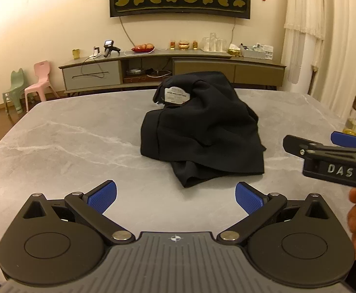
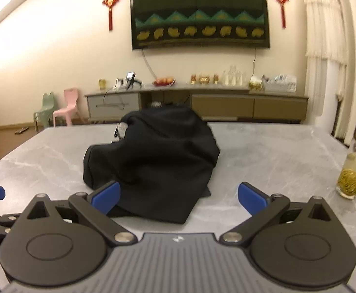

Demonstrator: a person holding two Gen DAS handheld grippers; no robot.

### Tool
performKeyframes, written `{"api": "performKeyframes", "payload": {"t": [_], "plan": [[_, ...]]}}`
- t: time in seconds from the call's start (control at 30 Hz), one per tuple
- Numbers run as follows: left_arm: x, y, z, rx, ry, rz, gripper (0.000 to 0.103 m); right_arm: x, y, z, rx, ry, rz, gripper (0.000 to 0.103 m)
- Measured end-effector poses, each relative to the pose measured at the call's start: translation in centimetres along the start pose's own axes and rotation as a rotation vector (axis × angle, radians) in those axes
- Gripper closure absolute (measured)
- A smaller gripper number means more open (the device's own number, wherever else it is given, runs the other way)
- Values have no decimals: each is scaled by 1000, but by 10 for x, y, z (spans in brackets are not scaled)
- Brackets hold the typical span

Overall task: Fold clothes
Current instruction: 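Grasp the black trousers pile with both grippers and lift it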

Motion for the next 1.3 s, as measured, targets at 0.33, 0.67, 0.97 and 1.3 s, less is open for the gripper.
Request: {"api": "performKeyframes", "payload": {"t": [0.33,0.67,0.97,1.3], "plan": [[-2,2,0,-51,12,0,61,-16,-15,0,40,5,-164,57],[2,3,2,-53,-3,20,103,-20,-12,-3,76,16,-176,103],[7,0,5,-73,-6,22,103,-18,-18,1,54,6,-189,103],[28,-23,-6,-99,22,-11,16,-21,-46,15,-32,-61,-237,46]]}}
Point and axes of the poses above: each gripper's, at about its wrist camera, not at the fingertips, and y roughly against the way its jaws point, z to its right, x to its top, the point moved 10 cm from there along -y, roughly the way its jaws point, and after that the axes turned 15 degrees about -z, right-handed, at the moved point
